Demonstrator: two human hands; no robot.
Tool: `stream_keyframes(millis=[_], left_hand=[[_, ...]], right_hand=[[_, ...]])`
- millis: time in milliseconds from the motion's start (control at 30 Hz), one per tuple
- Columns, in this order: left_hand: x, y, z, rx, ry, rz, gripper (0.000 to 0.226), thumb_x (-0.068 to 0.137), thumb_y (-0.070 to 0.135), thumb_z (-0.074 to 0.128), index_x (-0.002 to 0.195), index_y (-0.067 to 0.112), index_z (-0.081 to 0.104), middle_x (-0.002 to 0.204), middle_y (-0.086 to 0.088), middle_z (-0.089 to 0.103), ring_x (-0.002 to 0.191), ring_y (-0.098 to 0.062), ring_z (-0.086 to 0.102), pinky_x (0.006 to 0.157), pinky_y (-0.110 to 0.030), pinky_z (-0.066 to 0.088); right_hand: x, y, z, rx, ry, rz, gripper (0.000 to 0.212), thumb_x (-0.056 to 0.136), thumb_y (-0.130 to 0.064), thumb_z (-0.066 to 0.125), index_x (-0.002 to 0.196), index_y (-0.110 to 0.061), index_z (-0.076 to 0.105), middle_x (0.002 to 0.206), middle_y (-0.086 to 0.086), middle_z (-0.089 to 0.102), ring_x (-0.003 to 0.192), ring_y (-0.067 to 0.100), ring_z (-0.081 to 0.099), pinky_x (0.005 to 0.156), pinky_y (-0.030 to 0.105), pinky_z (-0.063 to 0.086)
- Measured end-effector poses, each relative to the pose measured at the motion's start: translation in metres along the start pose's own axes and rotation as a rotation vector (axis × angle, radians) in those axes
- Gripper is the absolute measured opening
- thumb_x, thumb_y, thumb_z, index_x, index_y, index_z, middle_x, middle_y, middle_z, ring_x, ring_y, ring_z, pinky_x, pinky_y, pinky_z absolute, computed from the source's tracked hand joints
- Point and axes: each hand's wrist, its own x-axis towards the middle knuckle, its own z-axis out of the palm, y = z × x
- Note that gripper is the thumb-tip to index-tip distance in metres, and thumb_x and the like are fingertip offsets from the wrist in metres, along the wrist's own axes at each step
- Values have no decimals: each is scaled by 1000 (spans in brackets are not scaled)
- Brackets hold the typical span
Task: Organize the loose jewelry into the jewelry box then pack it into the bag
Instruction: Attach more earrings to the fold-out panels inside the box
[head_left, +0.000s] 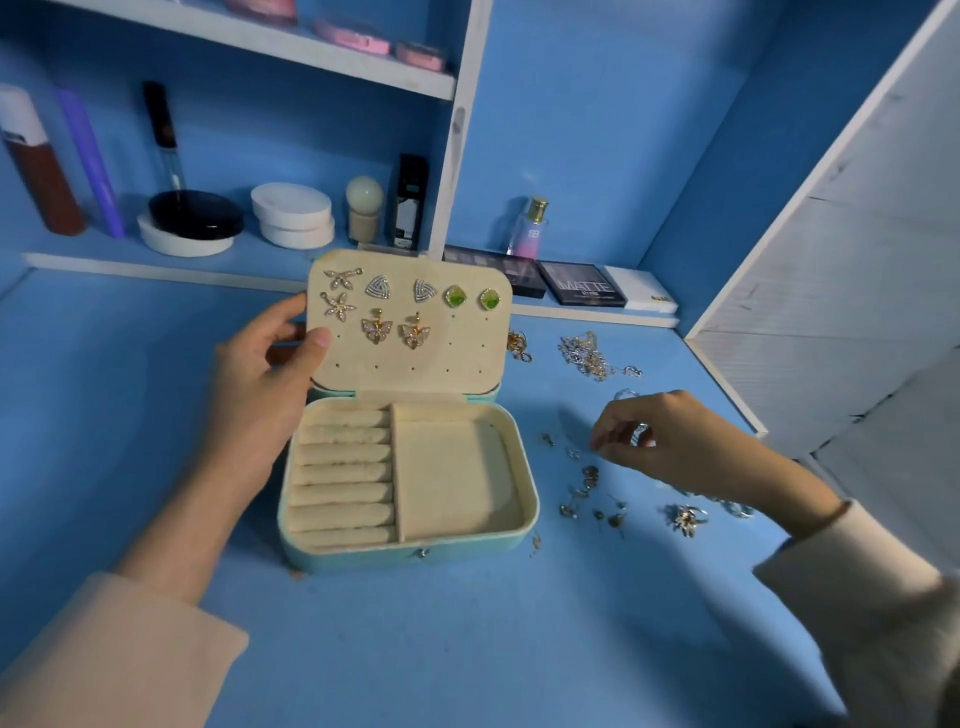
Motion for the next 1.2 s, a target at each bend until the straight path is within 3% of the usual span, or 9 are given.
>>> stream_keyframes(millis=[233, 467, 533, 667, 767, 833, 967, 1067, 1200], left_hand=[[0, 1, 1, -5, -6, -5, 37, 92, 8, 57, 97, 45, 59, 88, 10, 63, 64, 8, 56, 60, -9, 45], [-1, 2, 1, 0, -11, -15, 37, 92, 9, 56, 97, 46, 58, 90, 10, 64, 70, 3, 57, 60, -9, 44], [-1, 2, 0, 1, -14, -15, 37, 93, 10, 56, 98, 46, 59, 90, 10, 64, 70, 4, 57, 60, -10, 44], [-2, 4, 1, -2, -12, -19, 37, 92, 9, 56, 98, 46, 59, 90, 12, 64, 70, 5, 57, 62, -12, 44], [-3, 4, 1, -6, -10, -18, 36, 92, 10, 57, 98, 45, 60, 91, 11, 65, 72, 2, 57, 67, -20, 45], [-4, 4, 2, -11, -10, -22, 35, 92, 9, 57, 98, 44, 60, 92, 10, 65, 76, -3, 58, 70, -24, 46], [-4, 7, 2, -19, 1, -21, 37, 92, 7, 56, 95, 43, 60, 89, 14, 65, 73, 2, 59, 71, -25, 46], [-4, 7, 1, -14, -3, -20, 37, 92, 7, 56, 96, 43, 60, 88, 16, 66, 78, -3, 60, 76, -30, 48], [-4, 6, 1, -13, -3, -14, 40, 91, 6, 57, 93, 46, 59, 76, 27, 67, 70, 7, 58, 74, -28, 48]], right_hand=[[1, -4, 10, 65, 44, 19, 5, 83, -20, 69, 88, -21, 70, 78, -5, 68, 72, -5, 57, 65, 5, 40], [6, -7, 17, 6, 76, 51, 5, 81, -19, 70, 83, -23, 72, 78, -10, 67, 73, 2, 59, 70, 15, 46], [6, -7, 17, 39, 105, 48, 7, 82, -14, 70, 82, -20, 73, 73, -13, 64, 70, -3, 57, 66, 8, 42], [8, -12, 12, 309, 221, 80, 5, 82, -10, 69, 80, -14, 72, 67, -10, 65, 57, -4, 55, 60, 7, 40], [14, -22, 10, 639, 246, 84, 5, 82, -8, 68, 80, -12, 71, 73, 6, 69, 63, 9, 62, 70, 24, 48], [21, -32, 11, 728, 283, 59, 5, 83, -8, 68, 80, -11, 70, 76, 8, 70, 66, 14, 62, 73, 34, 50], [40, -60, 20, 667, 436, -61, 17, 84, -8, 67, 76, -23, 68, 81, 2, 70, 63, 4, 56, 63, 15, 46], [56, -75, 32, 540, 549, -139, 21, 83, -8, 68, 78, -28, 67, 82, 3, 67, 69, 8, 54, 64, 17, 43], [72, -83, 45, 536, 683, -199, 10, 79, -16, 64, 84, -16, 73, 73, -15, 57, 67, 4, 48, 65, 15, 38]])
